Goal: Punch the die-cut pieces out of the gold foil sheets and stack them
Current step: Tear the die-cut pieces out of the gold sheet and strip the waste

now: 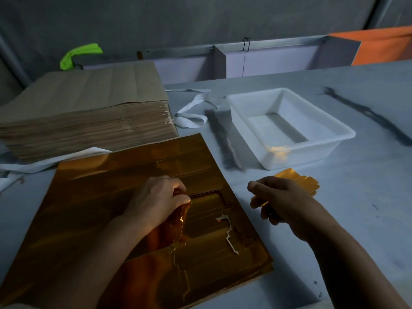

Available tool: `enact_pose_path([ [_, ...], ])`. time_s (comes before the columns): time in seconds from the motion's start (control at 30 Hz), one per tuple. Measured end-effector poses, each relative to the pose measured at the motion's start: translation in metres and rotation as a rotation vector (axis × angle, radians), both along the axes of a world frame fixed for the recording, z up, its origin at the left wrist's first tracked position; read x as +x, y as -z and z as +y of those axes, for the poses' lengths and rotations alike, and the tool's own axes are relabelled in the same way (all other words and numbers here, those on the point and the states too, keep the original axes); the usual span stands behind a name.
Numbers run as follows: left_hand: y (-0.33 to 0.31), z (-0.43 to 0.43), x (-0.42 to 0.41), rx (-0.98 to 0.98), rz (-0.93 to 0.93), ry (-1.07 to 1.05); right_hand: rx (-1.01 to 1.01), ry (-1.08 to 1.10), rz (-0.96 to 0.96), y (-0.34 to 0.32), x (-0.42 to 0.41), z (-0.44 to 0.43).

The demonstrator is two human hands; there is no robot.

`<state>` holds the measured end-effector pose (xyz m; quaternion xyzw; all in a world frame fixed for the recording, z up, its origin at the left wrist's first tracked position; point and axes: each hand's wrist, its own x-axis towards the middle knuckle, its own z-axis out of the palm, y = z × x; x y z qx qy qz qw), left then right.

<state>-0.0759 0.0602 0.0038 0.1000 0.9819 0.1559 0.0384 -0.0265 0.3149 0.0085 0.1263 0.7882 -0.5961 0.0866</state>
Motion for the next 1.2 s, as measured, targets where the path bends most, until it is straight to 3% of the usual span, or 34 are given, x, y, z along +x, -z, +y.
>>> enact_pose_path([
  [0.23, 0.004, 0.000, -0.003, 0.020, 0.143, 0.040, -0.106, 0.039, -0.040, 0.000, -0.002, -0.001],
  [0.4, 0.002, -0.010, -0.006, 0.109, 0.276, -0.010, -0.287, 0.076, -0.089, 0.000, -0.011, -0.005],
  [0.57, -0.001, -0.014, -0.008, 0.228, 0.338, -0.079, -0.453, -0.107, -0.127, -0.003, -0.022, -0.038],
  [0.73, 0.000, -0.012, 0.000, 0.260, 0.256, -0.024, -0.464, -0.230, -0.077, 0.003, -0.033, -0.093],
  [0.83, 0.005, -0.020, 0.000, 0.325, 0.197, -0.038, -0.511, -0.043, -0.002, 0.006, -0.038, -0.121],
  [0.9, 0.008, -0.030, -0.004, 0.372, 0.197, -0.094, -0.490, 0.087, -0.059, 0.009, -0.044, -0.131],
  [1.07, 0.036, -0.051, -0.011, -0.038, 0.031, -0.090, -0.537, 0.152, -0.226, 0.018, -0.051, -0.133],
  [1.2, 0.056, -0.060, -0.012, -0.104, 0.034, -0.085, -0.464, 0.150, -0.260, 0.024, -0.057, -0.134],
])
